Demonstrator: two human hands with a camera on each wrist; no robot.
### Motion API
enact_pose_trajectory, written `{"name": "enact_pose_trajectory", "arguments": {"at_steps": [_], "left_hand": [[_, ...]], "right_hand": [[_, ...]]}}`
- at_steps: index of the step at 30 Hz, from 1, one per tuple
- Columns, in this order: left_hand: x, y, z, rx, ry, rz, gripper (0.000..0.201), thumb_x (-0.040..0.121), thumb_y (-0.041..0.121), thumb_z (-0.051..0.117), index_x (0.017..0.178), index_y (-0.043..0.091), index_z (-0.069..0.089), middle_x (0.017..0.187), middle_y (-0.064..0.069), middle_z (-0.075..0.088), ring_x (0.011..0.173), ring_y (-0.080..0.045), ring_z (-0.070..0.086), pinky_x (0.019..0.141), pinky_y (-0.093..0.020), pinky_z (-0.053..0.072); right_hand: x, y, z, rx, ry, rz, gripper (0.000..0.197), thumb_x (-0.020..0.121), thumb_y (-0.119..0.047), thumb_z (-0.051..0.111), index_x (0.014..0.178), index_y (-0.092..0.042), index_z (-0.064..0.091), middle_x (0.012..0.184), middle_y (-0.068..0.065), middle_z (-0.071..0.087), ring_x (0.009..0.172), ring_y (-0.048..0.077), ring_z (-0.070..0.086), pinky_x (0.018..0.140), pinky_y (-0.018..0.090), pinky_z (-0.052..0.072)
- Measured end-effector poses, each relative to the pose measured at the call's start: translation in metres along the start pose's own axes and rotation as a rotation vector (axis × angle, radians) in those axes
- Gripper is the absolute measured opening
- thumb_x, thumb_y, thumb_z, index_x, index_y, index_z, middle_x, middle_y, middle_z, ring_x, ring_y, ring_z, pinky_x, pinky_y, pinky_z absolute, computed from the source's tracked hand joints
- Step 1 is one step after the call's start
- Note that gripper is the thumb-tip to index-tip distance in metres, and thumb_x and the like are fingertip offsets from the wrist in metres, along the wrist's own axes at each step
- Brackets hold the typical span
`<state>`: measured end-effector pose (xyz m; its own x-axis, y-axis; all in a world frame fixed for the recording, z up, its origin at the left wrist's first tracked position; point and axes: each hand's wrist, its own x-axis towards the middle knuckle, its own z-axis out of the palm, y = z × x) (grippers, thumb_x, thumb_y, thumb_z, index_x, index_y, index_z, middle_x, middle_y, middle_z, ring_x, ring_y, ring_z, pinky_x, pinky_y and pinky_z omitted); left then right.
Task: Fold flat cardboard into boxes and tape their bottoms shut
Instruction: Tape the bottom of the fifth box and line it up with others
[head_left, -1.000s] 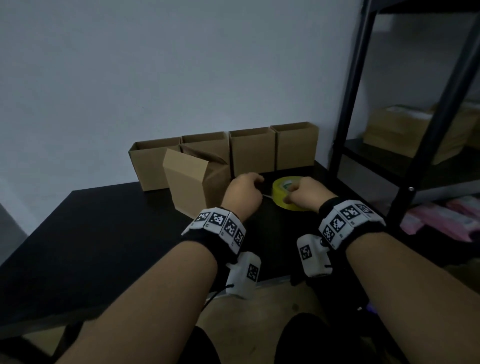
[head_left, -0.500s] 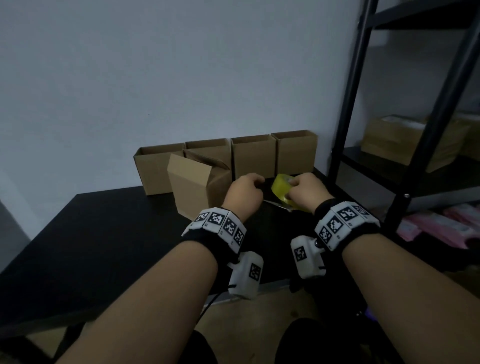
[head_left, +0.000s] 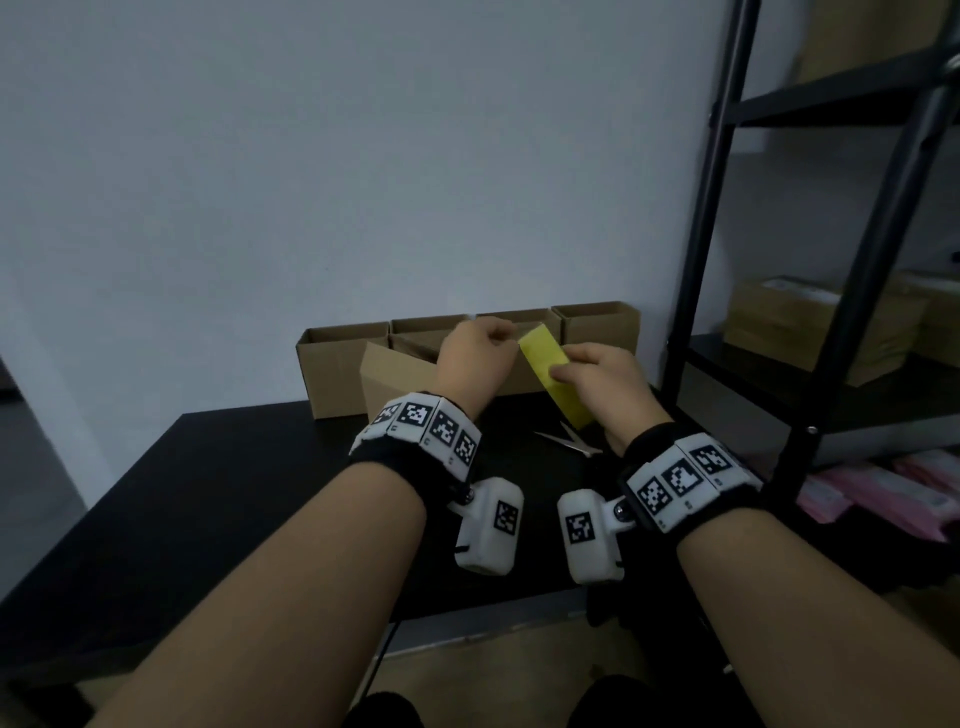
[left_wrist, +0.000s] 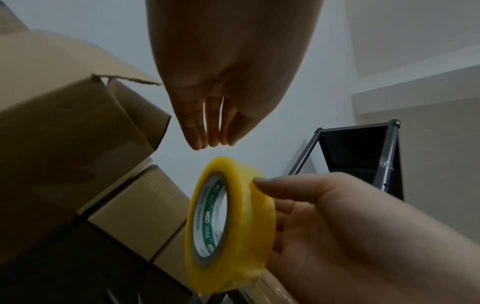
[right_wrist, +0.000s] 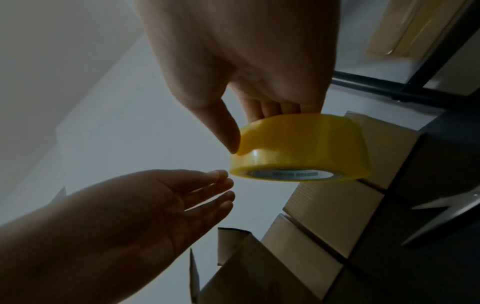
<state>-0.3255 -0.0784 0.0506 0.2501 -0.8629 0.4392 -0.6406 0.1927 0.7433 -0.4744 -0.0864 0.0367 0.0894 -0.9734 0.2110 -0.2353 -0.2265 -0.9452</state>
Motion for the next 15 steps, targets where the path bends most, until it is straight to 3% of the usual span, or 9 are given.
{"name": "enact_pose_trajectory", "arguments": {"at_steps": [2, 5, 15], "left_hand": [[0.003, 0.000, -0.005, -0.032, 0.017, -0.019, 0.034, 0.090, 0.024, 0.059, 0.122, 0.014, 0.064, 0.119, -0.002, 0.066, 0.111, -0.016, 0.059, 0.097, -0.029, 0.046], [0.007, -0.001, -0.010, -0.052, 0.029, -0.036, 0.034, 0.090, 0.026, 0.062, 0.121, 0.012, 0.066, 0.117, -0.004, 0.067, 0.110, -0.017, 0.060, 0.098, -0.034, 0.048], [0.007, -0.001, -0.015, -0.099, 0.158, -0.026, 0.013, 0.085, 0.022, 0.067, 0.093, 0.017, 0.075, 0.092, 0.000, 0.073, 0.088, -0.014, 0.066, 0.084, -0.033, 0.055]], "right_hand": [[-0.002, -0.003, 0.004, 0.038, -0.021, -0.020, 0.040, 0.091, -0.011, 0.063, 0.131, -0.009, 0.060, 0.121, 0.006, 0.064, 0.101, 0.014, 0.057, 0.066, 0.018, 0.039], [-0.003, -0.008, 0.007, 0.077, -0.037, -0.041, 0.040, 0.090, -0.010, 0.063, 0.130, -0.012, 0.060, 0.120, 0.006, 0.065, 0.105, 0.017, 0.059, 0.071, 0.021, 0.043], [-0.001, -0.011, 0.011, 0.089, -0.058, -0.081, 0.040, 0.090, -0.012, 0.064, 0.129, -0.011, 0.060, 0.119, 0.005, 0.065, 0.109, 0.018, 0.060, 0.074, 0.023, 0.044]]}}
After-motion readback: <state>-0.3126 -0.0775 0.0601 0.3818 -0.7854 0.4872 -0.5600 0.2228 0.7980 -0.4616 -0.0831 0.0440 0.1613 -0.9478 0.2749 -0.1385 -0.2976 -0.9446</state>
